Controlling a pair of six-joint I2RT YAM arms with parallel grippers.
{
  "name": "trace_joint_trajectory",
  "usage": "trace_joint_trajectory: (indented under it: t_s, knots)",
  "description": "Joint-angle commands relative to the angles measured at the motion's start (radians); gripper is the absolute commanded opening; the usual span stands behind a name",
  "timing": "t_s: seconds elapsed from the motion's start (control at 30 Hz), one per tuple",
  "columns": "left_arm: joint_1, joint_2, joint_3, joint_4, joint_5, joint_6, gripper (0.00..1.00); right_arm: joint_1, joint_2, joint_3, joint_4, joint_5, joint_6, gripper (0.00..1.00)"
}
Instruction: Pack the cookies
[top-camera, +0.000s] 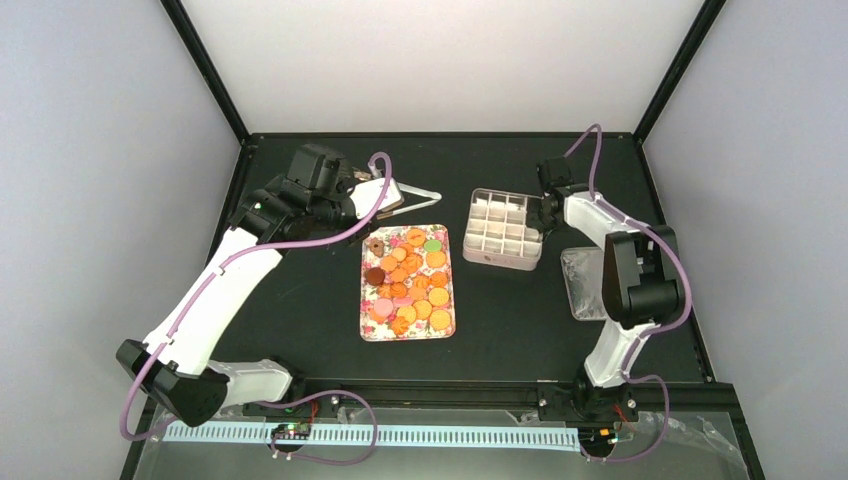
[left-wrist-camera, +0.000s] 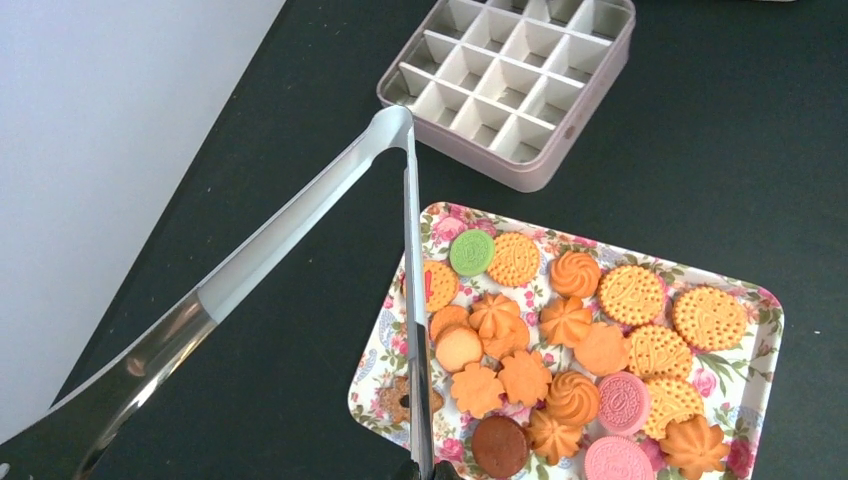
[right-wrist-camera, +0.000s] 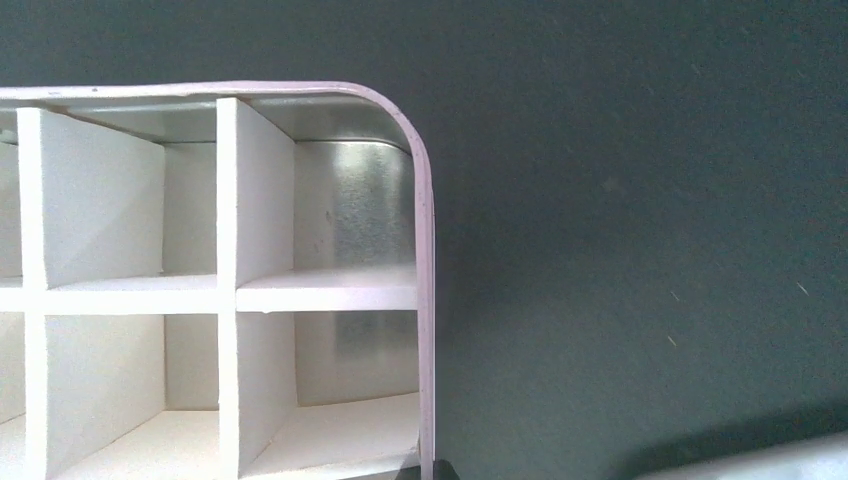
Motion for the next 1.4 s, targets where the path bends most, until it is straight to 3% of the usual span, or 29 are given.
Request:
trace_joint_trajectory:
  t_s: [0.0, 0.3, 0.47, 1.03, 1.23, 1.37]
  knots:
    - [0.008, -0.014, 0.028, 0.019, 0.021, 0.017, 0.02, 0.001, -0.101, -0.060, -0.091, 0.079, -0.076, 0.01]
    - [0.017, -0.015, -0.009, 0.045, 0.019, 0.037, 0.01, 0.164, -0.249, -0.234, -0.172, 0.189, -0.077, 0.01]
    - [0.018, -0.021, -0.009, 0.047, 0.028, 0.035, 0.01, 0.202, -0.308, -0.320, -0.194, 0.175, -0.038, 0.01]
    - [0.019, -0.020, -0.002, 0.048, 0.083, 0.024, 0.02, 0.368, -0.368, -0.395, -0.210, 0.125, 0.058, 0.01]
    - [0.019, -0.013, -0.002, 0.060, 0.123, 0.004, 0.02, 0.405, -0.408, -0.392, -0.222, 0.089, 0.112, 0.06]
    - [0.019, -0.005, 0.000, 0.069, 0.151, -0.021, 0.02, 0.440, -0.438, -0.403, -0.200, 0.062, 0.138, 0.17]
